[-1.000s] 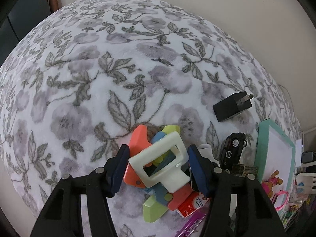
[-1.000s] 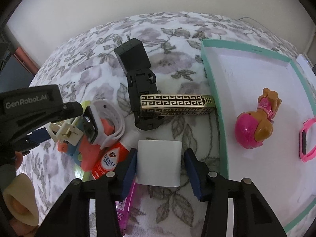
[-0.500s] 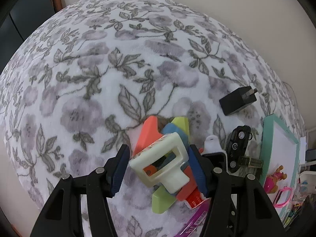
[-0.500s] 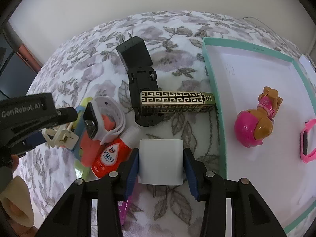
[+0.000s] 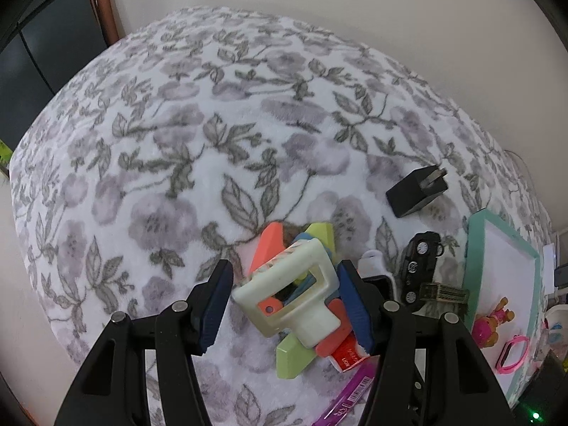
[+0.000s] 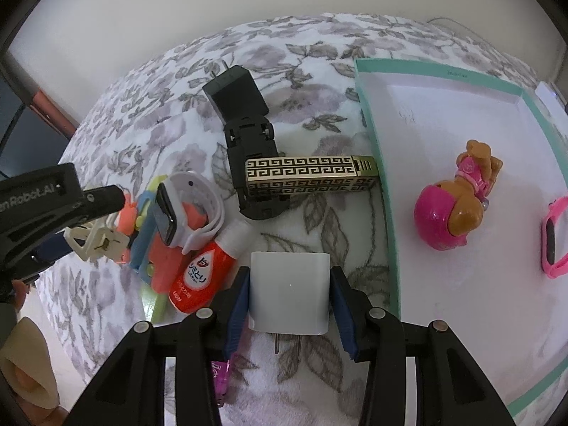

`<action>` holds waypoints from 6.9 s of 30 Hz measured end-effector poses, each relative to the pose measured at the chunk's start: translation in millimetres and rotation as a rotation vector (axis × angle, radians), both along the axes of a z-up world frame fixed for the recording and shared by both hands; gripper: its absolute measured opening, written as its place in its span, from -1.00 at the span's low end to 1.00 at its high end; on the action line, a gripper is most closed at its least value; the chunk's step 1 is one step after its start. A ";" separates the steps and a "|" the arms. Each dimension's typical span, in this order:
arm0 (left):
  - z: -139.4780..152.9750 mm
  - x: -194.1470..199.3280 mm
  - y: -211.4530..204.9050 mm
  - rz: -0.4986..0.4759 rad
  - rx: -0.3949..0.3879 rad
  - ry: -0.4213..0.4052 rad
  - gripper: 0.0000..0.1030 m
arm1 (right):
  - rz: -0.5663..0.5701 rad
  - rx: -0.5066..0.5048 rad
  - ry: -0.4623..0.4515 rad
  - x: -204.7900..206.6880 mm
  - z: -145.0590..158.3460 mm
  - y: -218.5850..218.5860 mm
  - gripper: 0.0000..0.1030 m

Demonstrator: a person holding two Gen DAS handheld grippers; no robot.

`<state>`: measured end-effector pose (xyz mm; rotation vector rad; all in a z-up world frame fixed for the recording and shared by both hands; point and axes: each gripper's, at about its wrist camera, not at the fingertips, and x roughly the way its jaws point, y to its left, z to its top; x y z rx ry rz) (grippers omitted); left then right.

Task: Organize rigid objects
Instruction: 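Grasp the cream plastic clip with the left gripper while the right grasps the white charger, then carry the cream clip and white charger over the tray with both grippers, then open both grippers to release the clip and charger into the tray, then move both grippers back toward the remaining items, then grasp the blue-orange toy knife with the left gripper while the right grasps the pink tube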

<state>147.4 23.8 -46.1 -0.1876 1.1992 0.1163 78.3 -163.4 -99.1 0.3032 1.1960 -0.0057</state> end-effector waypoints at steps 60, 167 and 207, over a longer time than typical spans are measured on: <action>-16.0 -93.6 -223.2 -0.654 0.104 -0.047 0.21 | -0.627 -0.144 0.112 -92.2 10.2 -210.9 -0.11; -31.0 -4.6 46.2 0.067 0.028 0.008 1.00 | 0.219 -0.132 0.121 -16.7 -8.0 65.5 0.99; -47.7 15.4 31.8 0.019 0.105 0.022 0.96 | 0.217 -0.182 0.138 -24.5 -14.2 48.0 0.23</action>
